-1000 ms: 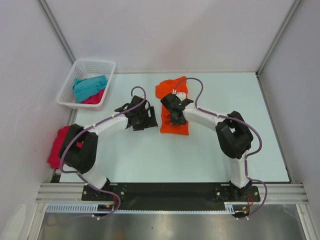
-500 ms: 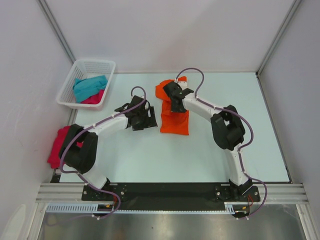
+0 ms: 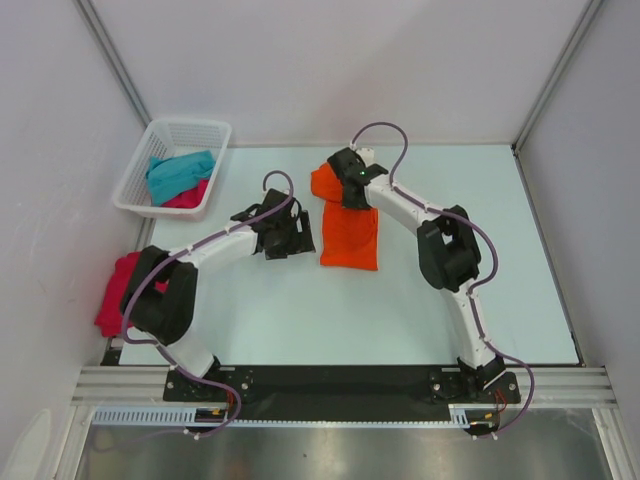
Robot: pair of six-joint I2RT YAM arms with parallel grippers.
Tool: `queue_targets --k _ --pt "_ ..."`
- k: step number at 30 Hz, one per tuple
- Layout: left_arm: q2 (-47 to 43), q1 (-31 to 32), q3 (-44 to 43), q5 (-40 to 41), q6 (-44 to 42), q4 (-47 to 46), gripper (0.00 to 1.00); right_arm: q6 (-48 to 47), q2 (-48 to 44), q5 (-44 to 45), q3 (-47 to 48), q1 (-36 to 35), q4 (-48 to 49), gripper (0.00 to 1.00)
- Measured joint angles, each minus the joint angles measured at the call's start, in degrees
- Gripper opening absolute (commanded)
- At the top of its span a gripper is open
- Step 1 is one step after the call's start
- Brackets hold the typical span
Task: Fold and stack the t-shirts
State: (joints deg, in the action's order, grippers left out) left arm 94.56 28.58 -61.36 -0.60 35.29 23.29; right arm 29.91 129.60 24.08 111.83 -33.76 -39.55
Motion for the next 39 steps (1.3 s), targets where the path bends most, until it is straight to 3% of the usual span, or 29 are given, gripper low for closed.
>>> queue_targets --k 9,12,18,21,28,34,39 --pt "0.0 0.0 0.1 0.2 -0.4 0.0 0.83 -1.6 -2.6 1.3 -3.5 2.7 0.3 0.38" --pt "-2.3 0.5 3.7 0.9 -0.9 -3.8 0.83 -1.6 -10.1 0.8 -12.8 2.9 2.0 0.4" --pt "-15.8 3.9 19.1 1.8 -3.5 -13.5 0.82 0.8 -32.4 -5.2 -36.9 2.0 6.9 0.45" --pt "-17.0 4.7 23.3 -0.9 -4.3 -21.4 0.81 3.0 -38.1 -9.2 -42.7 1.7 9.0 0.46" --pt "-13.0 8.7 28.3 -3.7 -4.4 -34.7 0.8 7.5 -38.7 -16.0 -49.8 -0.6 13.4 0.46" --pt "-9.4 18.7 28.3 2.9 -8.0 -40.3 0.81 10.6 -38.7 -19.1 -54.2 -4.4 16.4 0.46" --pt "-6.7 19.7 28.3 7.6 -9.4 -42.4 0.81 12.5 -38.7 -19.4 -57.2 -4.7 18.4 0.46"
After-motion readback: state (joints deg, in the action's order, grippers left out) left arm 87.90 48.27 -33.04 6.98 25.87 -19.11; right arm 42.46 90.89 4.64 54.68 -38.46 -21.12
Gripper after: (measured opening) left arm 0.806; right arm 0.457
